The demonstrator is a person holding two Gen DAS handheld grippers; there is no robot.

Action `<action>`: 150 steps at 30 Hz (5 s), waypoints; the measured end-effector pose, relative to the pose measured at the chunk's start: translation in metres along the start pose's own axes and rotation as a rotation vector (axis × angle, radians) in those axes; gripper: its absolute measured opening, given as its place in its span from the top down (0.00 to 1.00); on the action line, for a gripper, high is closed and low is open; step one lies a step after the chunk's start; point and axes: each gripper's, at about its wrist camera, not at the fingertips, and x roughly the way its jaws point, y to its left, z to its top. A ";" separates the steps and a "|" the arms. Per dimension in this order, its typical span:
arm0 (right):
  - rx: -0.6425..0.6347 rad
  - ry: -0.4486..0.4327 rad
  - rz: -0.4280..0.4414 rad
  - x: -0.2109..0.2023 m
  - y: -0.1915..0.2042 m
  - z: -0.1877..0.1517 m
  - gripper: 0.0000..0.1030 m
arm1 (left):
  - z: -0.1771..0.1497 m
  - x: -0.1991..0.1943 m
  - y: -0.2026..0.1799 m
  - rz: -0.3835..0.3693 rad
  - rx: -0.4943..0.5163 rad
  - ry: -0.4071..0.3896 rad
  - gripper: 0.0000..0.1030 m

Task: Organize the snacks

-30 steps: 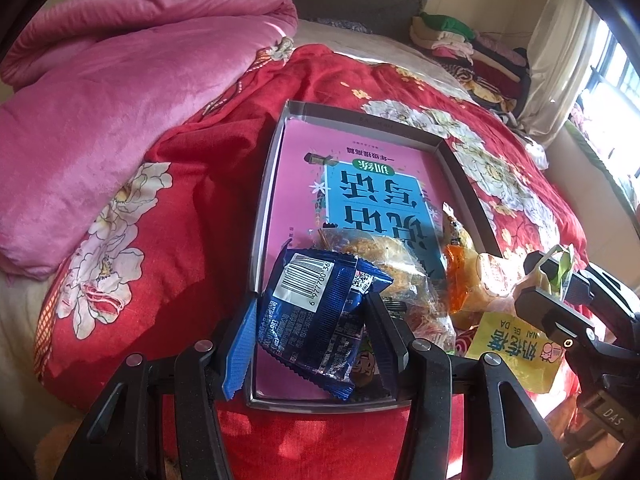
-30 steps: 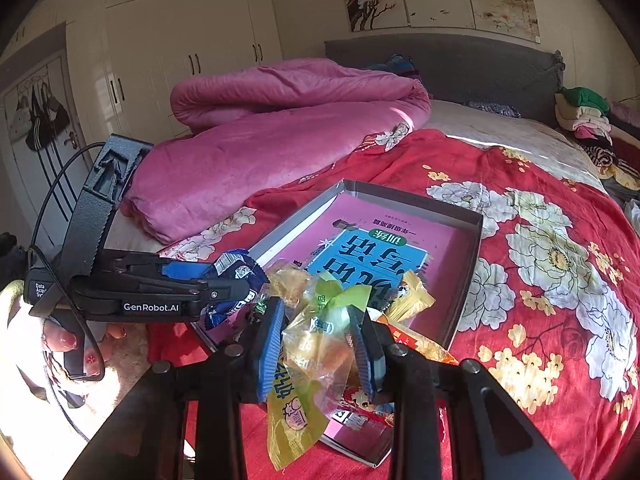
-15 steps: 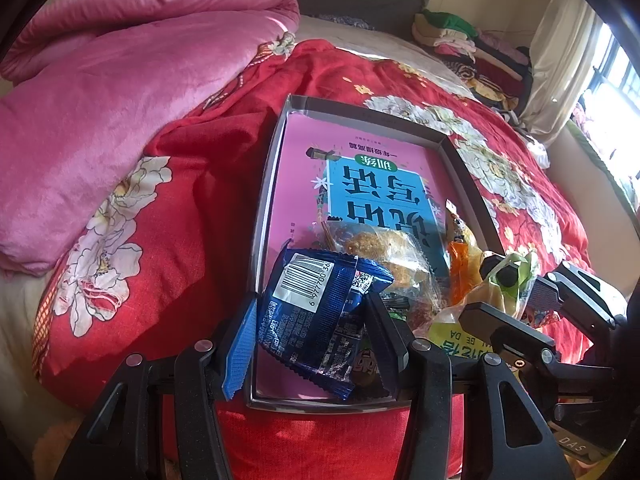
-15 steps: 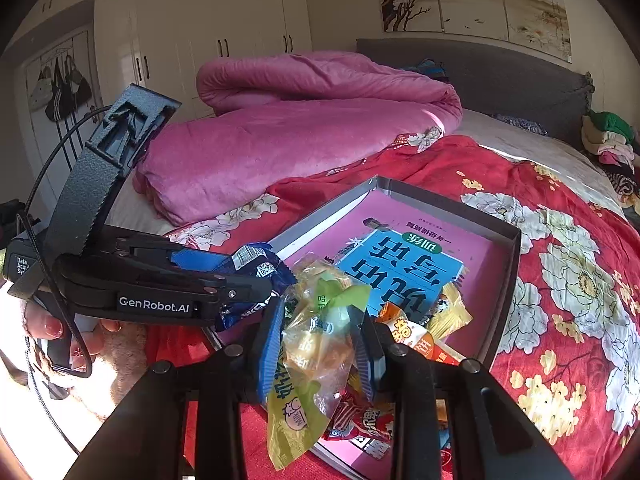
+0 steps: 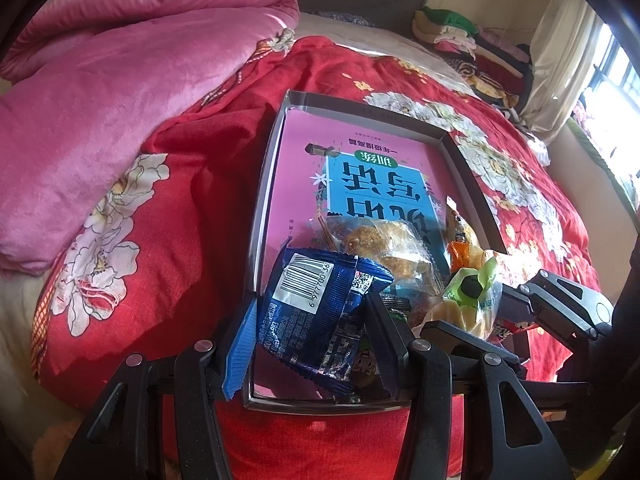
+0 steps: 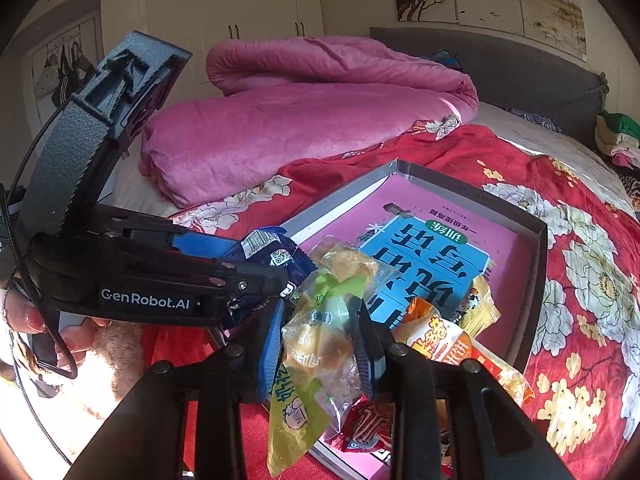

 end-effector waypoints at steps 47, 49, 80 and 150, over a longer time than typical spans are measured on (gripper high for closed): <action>-0.151 -0.040 -0.172 -0.037 0.023 -0.012 0.45 | 0.003 -0.014 -0.007 -0.042 0.015 -0.054 0.37; -0.137 -0.045 -0.179 -0.040 0.020 -0.012 0.45 | 0.003 -0.017 -0.008 -0.044 0.018 -0.064 0.35; 0.205 -0.103 -0.241 -0.143 -0.024 -0.012 0.06 | -0.043 -0.084 -0.062 -0.041 -0.028 -0.090 0.24; 0.227 -0.061 -0.290 -0.177 -0.004 -0.043 0.02 | -0.071 -0.105 -0.072 0.037 0.017 -0.085 0.24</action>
